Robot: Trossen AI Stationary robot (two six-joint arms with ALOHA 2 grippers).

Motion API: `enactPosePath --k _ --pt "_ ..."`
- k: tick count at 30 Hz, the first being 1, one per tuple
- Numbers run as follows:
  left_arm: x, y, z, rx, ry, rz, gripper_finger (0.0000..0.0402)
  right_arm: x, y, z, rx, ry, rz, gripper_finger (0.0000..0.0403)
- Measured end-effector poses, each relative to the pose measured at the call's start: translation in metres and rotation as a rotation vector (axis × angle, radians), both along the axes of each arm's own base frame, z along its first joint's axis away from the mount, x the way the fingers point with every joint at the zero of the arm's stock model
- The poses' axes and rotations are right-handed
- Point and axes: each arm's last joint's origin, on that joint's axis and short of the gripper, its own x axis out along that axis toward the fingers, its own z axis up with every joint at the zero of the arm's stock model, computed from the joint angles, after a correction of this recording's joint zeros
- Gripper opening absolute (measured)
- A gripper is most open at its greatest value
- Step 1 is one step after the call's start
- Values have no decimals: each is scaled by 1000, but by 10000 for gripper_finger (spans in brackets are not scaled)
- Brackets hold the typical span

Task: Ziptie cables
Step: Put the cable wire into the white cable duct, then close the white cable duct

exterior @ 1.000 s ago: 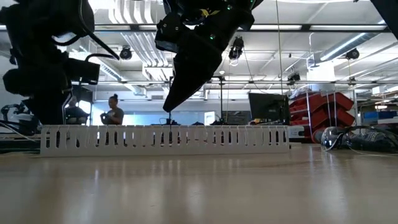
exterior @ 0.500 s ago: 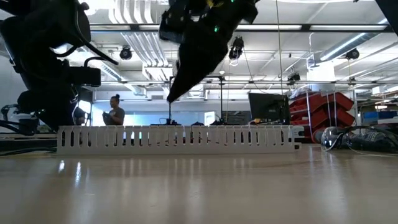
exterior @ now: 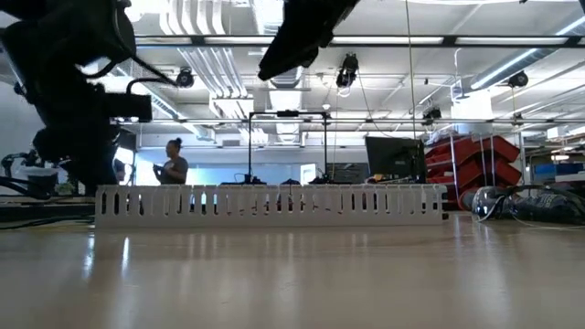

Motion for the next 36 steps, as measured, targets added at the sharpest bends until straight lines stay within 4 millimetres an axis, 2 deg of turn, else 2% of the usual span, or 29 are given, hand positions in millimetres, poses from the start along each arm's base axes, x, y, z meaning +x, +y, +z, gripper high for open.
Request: enactPosePath --k 3,12,16,19,23,29,33,36 --pt "5 -2 12 10 -8 -37 46 -6 1 6 7 16 -2 170" --pt "17 -7 63 3 -11 -102 67 -25 0 5 2 145 -5 170" --pt "22 -14 88 23 -123 -109 70 -33 -11 -8 1 142 -20 170" --pt "25 -25 97 108 -248 -110 68 -40 -26 -29 58 165 -35 170" --pt "33 -42 92 263 -469 -75 63 -49 -46 -56 66 150 -32 170" --pt "49 -48 77 422 -670 -52 65 -58 -93 -74 54 80 -128 170" --pt "57 -47 57 419 -796 29 73 -69 -130 -89 74 109 -180 188" --pt "63 -45 37 445 -809 47 78 -82 -155 -99 97 119 -197 215"
